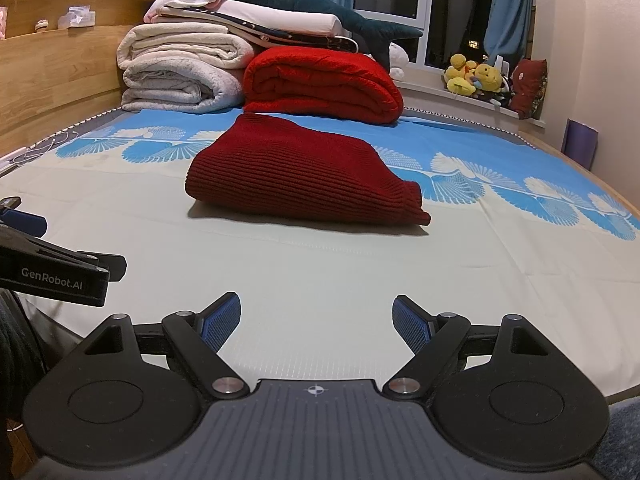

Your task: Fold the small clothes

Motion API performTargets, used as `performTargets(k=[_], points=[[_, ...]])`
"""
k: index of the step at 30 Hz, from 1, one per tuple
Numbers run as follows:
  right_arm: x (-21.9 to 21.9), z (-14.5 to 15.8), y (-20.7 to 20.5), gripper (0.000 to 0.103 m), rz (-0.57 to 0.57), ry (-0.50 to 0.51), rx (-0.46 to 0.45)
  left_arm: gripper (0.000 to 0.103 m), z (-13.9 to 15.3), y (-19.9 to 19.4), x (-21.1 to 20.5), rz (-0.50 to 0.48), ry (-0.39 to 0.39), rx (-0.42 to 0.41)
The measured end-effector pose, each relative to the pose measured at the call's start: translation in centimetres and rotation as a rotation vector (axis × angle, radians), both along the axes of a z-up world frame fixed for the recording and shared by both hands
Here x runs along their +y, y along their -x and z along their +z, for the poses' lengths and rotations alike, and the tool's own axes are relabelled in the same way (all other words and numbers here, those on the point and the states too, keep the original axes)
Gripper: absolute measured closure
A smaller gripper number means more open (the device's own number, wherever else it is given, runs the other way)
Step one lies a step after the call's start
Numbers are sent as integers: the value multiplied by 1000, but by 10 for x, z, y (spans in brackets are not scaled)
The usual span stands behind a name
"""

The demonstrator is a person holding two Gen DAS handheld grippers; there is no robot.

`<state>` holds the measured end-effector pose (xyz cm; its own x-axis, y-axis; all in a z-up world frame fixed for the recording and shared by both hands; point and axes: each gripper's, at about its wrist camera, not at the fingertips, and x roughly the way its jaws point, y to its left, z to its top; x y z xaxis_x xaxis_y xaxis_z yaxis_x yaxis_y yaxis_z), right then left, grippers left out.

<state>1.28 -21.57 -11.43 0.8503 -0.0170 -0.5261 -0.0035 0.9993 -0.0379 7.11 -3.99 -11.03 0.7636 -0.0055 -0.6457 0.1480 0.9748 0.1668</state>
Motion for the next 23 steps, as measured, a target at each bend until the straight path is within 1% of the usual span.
performTargets(k=[12,20,23], points=[[2,1,-1,18,10,2,5,0,-4,-3,-3,5,-16,13],[4,1,1,16,25,2,-1,0,-4,-4,-2,-1,7,18],[5,1,0,16,35,3,2,0,-2,-5,3,11,36,26]])
